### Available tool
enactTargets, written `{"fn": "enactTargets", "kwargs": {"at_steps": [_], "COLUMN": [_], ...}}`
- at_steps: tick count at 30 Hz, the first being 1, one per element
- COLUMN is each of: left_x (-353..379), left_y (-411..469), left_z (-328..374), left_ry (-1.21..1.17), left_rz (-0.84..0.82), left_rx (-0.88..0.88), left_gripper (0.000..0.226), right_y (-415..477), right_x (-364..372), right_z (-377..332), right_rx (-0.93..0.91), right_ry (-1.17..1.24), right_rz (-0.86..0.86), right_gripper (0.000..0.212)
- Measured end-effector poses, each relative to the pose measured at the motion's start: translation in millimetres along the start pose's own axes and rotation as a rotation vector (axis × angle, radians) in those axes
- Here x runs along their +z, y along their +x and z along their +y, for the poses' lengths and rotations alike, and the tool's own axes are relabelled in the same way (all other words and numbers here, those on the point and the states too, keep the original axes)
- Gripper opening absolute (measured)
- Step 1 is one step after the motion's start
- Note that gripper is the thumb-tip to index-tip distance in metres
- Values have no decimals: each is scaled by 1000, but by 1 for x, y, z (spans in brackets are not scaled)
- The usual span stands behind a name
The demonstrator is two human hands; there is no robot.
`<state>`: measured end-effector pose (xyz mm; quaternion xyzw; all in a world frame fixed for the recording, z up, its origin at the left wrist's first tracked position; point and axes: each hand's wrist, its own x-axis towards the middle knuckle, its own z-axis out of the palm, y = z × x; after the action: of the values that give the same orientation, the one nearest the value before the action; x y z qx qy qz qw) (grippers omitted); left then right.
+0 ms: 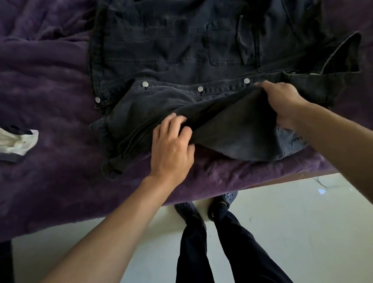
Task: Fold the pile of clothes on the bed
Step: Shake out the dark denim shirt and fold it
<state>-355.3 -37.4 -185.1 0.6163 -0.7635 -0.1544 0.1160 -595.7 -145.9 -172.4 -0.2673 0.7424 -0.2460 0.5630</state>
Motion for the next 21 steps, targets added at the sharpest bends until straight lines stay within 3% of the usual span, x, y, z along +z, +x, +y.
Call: {"fn": "enactTargets", "kwargs": {"at_steps": [2,4,7,9,11,13,14,17,21], "left_x": [-18,-24,-23,-24,-34,-50,-60,-96,-142], "left_y": [-17,-43,-68,-68,-58,-50,-49,-51,-20], "left_z": [4,10,15,11,11,22,28,27,-35], "left_ry": [-55,-78,-234,-323,-422,-527,-547,-352,-434], "left_rz": [83,-25,-287,-252,-152,-289,-439,-850,-1054], "left_rx": [152,200,-117,-268,-313,-319,-311,-249,-348], "left_gripper": [13,11,12,12,18,25,28,47,41], "right_y": [-1,-10,-44,-70,-88,-95,-94,-87,-62], "right_x": [-4,-10,-13,-12,-10,-9,-10,-21,-46], "right_z": [3,16,46,72,100,122,127,114,67], "right_rx": [-136,-373,-808,-982,-954,-813,-744,-508,-169], "right_ry": [-204,-469,-684,-757,-983,-1263,-1293,-1088,-861], "right_rz": [-6,19,108,-7,-207,-360,-394,-435,-497], "right_gripper": [36,37,14,31,65,79,70,33,12]}}
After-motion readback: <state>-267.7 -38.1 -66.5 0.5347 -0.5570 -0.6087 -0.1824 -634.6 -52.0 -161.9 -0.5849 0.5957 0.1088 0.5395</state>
